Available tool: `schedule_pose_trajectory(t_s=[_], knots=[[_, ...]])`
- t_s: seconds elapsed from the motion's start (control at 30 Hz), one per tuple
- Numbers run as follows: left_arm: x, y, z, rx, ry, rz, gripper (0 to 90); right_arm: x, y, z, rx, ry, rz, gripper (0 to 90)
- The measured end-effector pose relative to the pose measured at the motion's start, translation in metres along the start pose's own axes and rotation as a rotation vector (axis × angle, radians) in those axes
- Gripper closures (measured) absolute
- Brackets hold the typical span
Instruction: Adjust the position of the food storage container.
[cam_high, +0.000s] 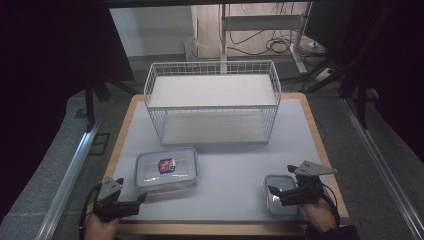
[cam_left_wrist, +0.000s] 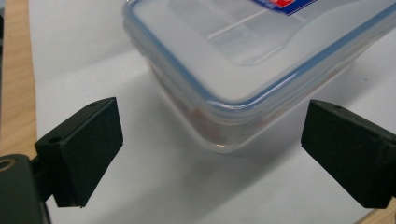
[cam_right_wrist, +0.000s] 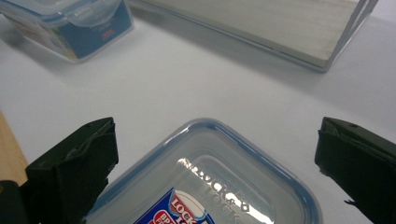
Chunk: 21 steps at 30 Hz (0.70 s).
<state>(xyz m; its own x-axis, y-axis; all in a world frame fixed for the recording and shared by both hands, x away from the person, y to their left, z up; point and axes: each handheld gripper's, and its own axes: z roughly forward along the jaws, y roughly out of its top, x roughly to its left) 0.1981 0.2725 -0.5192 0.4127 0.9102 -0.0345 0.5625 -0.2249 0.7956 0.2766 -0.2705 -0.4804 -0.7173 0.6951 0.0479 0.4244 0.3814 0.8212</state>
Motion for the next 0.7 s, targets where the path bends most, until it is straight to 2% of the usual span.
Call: schedule_pose_trajectory(t_s=[0.1, 0.2, 0.3, 0.5, 0.7], knots=[[0.0015, -0.0011, 0.0010, -0.002, -0.016, -0.009, 4.4, 0.0005, -0.0012, 0.0022, 0.013, -0.014, -0.001, 0.0], [-0.0005, -0.0022, 0.0050, 0.003, -0.013, 0.014, 2.8, 0.0027, -0.0008, 0.0041, 0.019, -0.061, -0.003, 0.0], [-0.0016, -0.0021, 0.0065, 0.015, -0.010, 0.018, 2.4, 0.0035, -0.0007, 0.0052, 0.028, -0.088, -0.021, 0.0], [-0.0006, -0.0023, 0.0054, 0.019, -0.004, 0.011, 2.6, 0.0043, -0.0016, 0.0083, 0.040, -0.102, -0.022, 0.0], [0.0022, -0.0026, 0.0043, 0.032, -0.001, -0.019, 2.5, 0.0056, -0.0008, 0.0086, 0.046, -0.110, -0.019, 0.0]])
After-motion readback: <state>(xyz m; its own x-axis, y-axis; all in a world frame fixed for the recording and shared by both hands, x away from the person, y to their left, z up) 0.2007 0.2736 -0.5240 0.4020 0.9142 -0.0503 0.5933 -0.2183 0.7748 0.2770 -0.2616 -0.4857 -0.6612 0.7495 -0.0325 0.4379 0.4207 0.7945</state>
